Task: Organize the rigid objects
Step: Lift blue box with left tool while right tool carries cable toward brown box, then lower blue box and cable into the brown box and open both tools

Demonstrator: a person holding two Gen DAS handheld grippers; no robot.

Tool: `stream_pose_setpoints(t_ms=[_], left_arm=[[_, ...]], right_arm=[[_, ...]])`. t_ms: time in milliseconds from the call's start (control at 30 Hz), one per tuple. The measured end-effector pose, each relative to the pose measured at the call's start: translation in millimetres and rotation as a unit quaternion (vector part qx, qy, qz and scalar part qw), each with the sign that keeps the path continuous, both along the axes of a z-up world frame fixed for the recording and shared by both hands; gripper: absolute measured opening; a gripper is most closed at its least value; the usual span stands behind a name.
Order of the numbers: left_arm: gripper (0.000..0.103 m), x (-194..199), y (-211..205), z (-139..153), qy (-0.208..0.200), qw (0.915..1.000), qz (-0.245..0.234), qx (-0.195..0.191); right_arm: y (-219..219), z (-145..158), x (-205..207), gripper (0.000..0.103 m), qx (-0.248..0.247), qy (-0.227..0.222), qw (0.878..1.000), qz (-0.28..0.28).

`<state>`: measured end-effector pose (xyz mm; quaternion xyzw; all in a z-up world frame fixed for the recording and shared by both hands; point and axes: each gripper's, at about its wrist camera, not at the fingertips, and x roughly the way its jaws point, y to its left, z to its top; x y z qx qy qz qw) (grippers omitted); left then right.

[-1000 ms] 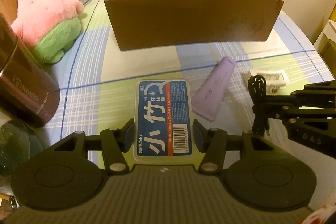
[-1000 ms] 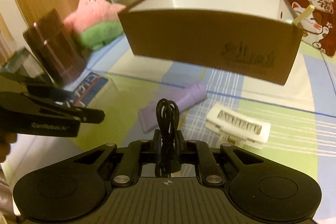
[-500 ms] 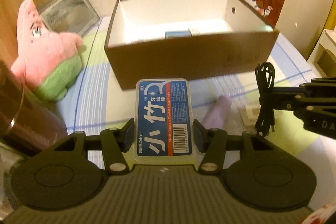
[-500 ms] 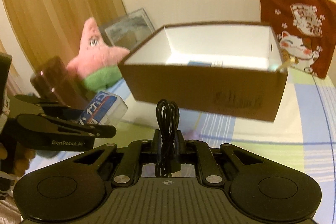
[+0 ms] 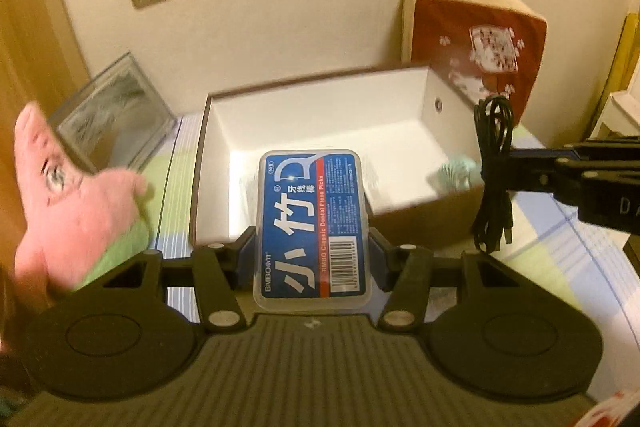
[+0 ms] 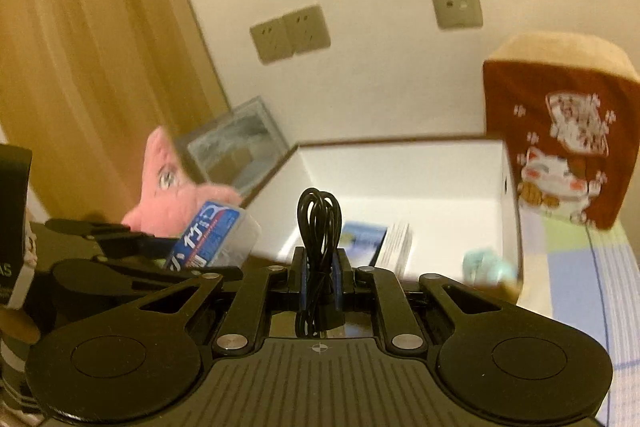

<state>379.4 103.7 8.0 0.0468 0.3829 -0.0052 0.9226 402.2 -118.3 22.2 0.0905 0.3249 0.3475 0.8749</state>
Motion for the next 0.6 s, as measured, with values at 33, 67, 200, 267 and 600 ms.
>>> stream_pose_setpoints(t_ms=[33, 67, 200, 267, 600], left_arm=[[0.053, 7, 0, 2, -0.002, 1.0, -0.001, 0.0], [0.053, 14, -1, 4, -0.004, 1.0, -0.003, 0.0], [0.053, 43, -2, 9, -0.008, 1.0, -0.006, 0.001], [0.053, 58, -3, 9, -0.007, 0.9999, -0.007, 0.0], [0.053, 119, -18, -14, 0.017, 0.9995, -0.025, -0.009]], right_arm=[[0, 3, 6, 0.012, 0.003, -0.002, 1.0, -0.003], [0, 5, 13, 0.012, 0.005, -0.005, 1.0, -0.007], [1, 10, 42, 0.012, 0.006, -0.009, 1.0, -0.021], [1, 8, 57, 0.012, 0.003, -0.005, 1.0, -0.028], [2, -34, 119, 0.013, -0.031, 0.051, 0.996, -0.061]])
